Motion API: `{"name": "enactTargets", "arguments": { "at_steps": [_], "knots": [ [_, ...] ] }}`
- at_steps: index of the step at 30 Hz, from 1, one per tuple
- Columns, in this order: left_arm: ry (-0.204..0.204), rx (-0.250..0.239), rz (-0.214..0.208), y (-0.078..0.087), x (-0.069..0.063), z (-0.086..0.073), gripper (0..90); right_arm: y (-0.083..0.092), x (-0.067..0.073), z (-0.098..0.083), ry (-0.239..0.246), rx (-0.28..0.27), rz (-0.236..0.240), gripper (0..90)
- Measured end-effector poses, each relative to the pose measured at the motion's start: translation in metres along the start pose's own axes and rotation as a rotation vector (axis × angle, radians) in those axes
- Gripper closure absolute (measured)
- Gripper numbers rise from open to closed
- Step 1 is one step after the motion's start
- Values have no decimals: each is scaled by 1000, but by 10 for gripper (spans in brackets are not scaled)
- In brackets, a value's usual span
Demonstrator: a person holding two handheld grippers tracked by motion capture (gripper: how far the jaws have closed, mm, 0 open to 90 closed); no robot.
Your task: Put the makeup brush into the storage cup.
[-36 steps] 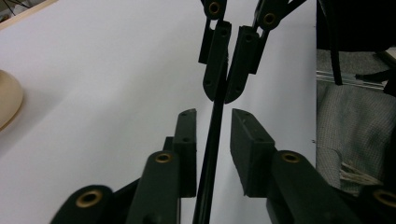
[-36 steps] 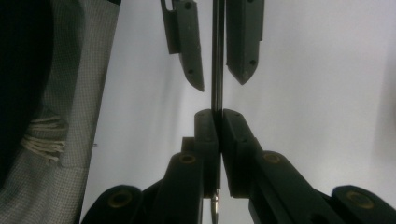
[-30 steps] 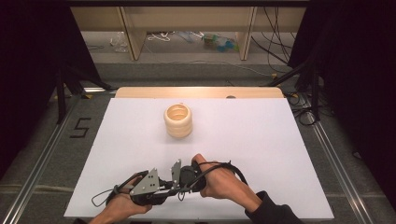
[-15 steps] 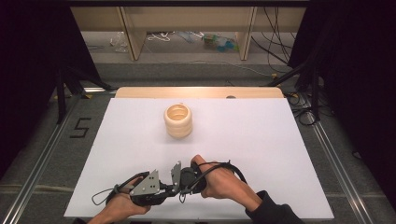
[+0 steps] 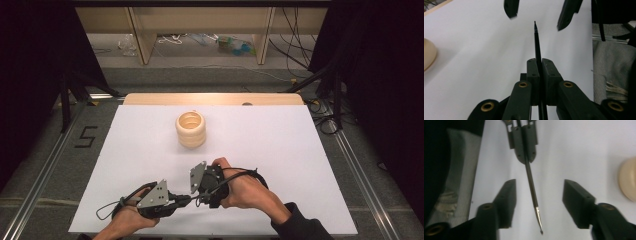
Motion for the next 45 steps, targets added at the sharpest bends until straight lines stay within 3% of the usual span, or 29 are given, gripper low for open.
{"name": "enactTargets", "arguments": {
  "at_steps": [1,4,8,11,15,20,24,31,34,38,45],
  "knots": [
    [5,-7,11,0,2,1,849,3,-5,1,0,-40,-20,390],
    [35,-39,47,3,8,4,848,13,-14,-2,-71,-112,-89,319],
    [73,-86,100,8,17,9,848,25,-23,-5,-258,-246,-134,243],
    [101,-114,136,11,22,11,848,35,-32,-8,-383,-350,-201,211],
    [125,-161,164,16,28,15,848,41,-36,-12,-513,-443,-189,217],
    [148,-203,196,20,33,20,848,38,-42,-18,-644,-504,-166,215],
    [176,-229,214,22,35,22,847,34,-47,-24,-693,-518,-176,210],
    [187,-271,248,27,39,26,847,28,-49,-26,-780,-571,-125,205],
    [207,-302,260,30,41,28,847,23,-48,-25,-771,-563,-137,188],
    [218,-311,264,31,41,29,847,19,-46,-19,-806,-620,-74,191],
    [219,-315,262,29,39,30,847,14,-44,-13,-838,-667,-29,171]
  ]
}}
Point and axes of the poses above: each handheld gripper's, and its own axes: y roughly backward along the jaws, z roughly out of its top, x roughly to its left, the point moved 9 cm from there along -y, roughly forward along the jaws, and after that the axes turned 1 degree about x, right-handed, at the moved point
